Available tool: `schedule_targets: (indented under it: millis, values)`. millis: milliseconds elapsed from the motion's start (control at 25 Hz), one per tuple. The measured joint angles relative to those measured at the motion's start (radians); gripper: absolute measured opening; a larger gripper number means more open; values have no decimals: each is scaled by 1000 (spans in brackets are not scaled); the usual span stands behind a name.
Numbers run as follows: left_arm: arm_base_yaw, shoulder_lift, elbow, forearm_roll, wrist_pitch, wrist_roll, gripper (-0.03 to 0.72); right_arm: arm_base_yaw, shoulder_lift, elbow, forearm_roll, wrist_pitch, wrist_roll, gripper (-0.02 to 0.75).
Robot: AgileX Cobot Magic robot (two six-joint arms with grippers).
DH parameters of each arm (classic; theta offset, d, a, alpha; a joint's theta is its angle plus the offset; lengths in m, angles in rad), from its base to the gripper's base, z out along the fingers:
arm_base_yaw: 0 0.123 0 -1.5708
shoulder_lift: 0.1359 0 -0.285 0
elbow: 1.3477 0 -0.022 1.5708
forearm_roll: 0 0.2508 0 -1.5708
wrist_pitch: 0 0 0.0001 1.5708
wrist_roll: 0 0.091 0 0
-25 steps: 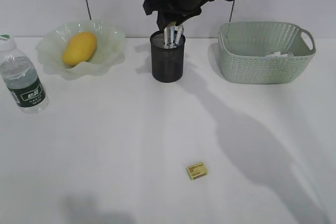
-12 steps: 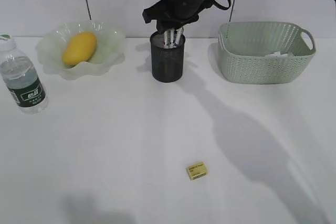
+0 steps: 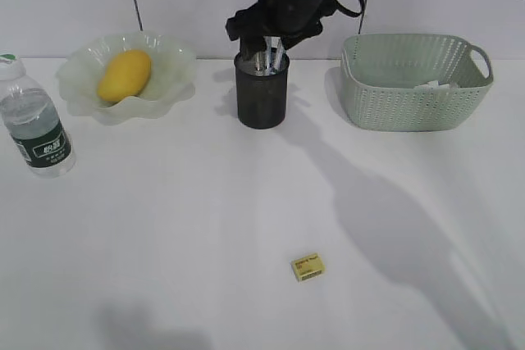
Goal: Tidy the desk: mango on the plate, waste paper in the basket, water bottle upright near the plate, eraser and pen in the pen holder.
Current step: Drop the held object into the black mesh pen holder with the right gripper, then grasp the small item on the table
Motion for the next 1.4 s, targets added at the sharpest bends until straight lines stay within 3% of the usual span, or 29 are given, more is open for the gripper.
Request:
schedule_targets:
  millis: [200, 480, 760, 1040, 1400]
  values:
    - [0, 0, 0, 0, 0, 0, 435, 0, -45, 0, -45, 108, -16, 582]
    - [0, 0, 0, 0, 0, 0, 435, 0, -129, -2, -59, 373, -80, 562]
    - [0, 0, 0, 0, 0, 0, 435, 0, -263, 43, -59, 399, -100, 543]
    - [0, 0, 0, 0, -60, 0, 435, 0, -487, 232, -58, 399, -120, 542]
    - [0, 1, 0, -7, -183, 0, 435, 0, -780, 595, -47, 399, -124, 540]
